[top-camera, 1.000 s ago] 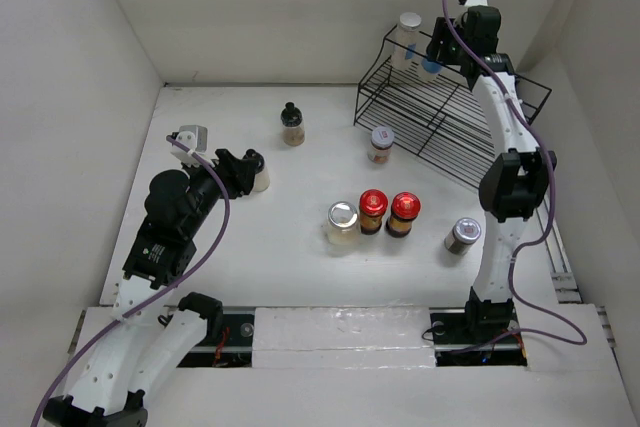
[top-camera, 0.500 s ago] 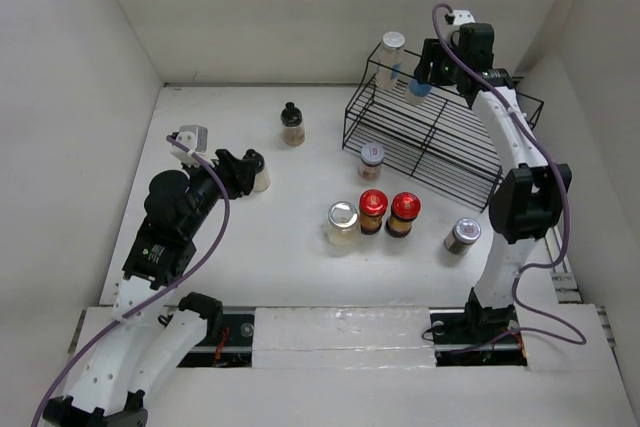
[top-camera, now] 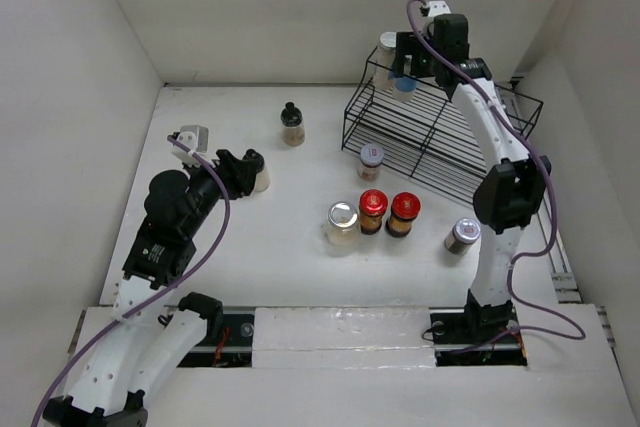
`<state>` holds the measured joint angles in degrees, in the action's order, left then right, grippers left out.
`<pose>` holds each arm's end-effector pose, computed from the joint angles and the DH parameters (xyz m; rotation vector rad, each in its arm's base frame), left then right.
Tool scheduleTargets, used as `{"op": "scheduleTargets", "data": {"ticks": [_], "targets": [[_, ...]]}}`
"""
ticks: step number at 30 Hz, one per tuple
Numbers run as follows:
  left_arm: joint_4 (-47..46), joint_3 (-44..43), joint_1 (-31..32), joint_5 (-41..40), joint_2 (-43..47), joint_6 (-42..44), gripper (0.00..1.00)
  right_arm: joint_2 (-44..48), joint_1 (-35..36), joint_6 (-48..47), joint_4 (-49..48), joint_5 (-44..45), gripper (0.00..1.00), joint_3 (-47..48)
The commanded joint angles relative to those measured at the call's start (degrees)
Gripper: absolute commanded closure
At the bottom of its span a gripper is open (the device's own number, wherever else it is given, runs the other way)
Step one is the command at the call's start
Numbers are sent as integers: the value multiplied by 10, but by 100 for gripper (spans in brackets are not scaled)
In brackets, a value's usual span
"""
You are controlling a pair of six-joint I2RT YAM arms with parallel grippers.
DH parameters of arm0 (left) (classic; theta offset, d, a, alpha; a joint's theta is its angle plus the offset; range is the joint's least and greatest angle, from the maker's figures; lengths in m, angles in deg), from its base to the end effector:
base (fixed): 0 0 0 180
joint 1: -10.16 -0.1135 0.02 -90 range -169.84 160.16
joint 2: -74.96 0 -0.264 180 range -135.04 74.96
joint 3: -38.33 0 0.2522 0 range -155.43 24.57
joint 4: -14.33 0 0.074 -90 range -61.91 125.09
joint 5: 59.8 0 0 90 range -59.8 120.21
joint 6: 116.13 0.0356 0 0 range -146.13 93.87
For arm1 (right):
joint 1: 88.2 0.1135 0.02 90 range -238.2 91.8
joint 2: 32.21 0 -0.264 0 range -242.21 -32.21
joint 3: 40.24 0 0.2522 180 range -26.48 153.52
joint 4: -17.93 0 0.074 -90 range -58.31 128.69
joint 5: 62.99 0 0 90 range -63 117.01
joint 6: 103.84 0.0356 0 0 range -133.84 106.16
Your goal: Organize the condiment bottles
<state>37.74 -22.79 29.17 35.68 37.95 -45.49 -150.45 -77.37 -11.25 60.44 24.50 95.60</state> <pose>0.1396 -0.0517 0.3768 0.0721 1.5886 -0.6002 0.4758 0.0926 0.3762 -0.1725 2.0030 0.1936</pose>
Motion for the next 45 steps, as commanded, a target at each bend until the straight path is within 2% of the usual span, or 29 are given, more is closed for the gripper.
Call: {"op": "scheduleTargets", "data": {"ticks": [1,3,5,8,9,11,12,13,14,15,16,17,19,20,22,23,27,31,32,36,45], "targets": [[-24,2,-3,7,0,1,51,56,11,-8,-20,64,6,9],[-24,2,-3,7,0,1,51,84,11,-8,-26,79,0,9],[-24,2,-3,7,0,1,50,111,17,-8,-38,99,0,-5],[-24,2,-3,2,0,1,50,190,31,3,-84,144,0,-81],[-24,2,-3,1,5,1,50,247,38,18,-105,154,3,-161],[-24,2,-3,1,5,1,50,310,66,34,-157,170,29,-261],[-24,2,-3,1,5,1,50,341,80,44,-198,170,50,-310],[-24,2,-3,-5,5,1,50,394,95,63,-214,178,84,-398],[-19,2,-3,-5,5,1,50,417,112,72,-221,184,93,-436],[-19,2,-3,-12,5,1,50,436,148,79,-221,184,94,-471],[-14,2,-3,-12,5,1,50,465,167,88,-211,191,92,-523],[-14,2,-3,-18,11,-4,50,477,187,94,-189,197,68,-540],[-14,2,-3,-24,12,-4,50,499,247,106,-101,244,35,-569],[-14,2,-3,-24,12,-4,50,518,262,125,-66,262,14,-590],[-14,2,-3,-24,12,-4,50,536,279,158,32,287,3,-607],[-14,2,-3,-24,12,-4,50,560,286,182,52,287,0,-629],[-14,2,-3,-29,5,-10,50,619,286,205,74,276,0,-684],[-14,2,-3,-46,5,-21,50,631,273,218,104,265,3,-694],[-14,2,-3,-46,11,-21,50,631,268,209,98,236,5,-700],[-14,2,-3,-46,12,-21,50,592,266,195,92,164,6,-700],[-14,2,-3,-46,5,-16,50,523,268,177,34,212,6,-700]]}}
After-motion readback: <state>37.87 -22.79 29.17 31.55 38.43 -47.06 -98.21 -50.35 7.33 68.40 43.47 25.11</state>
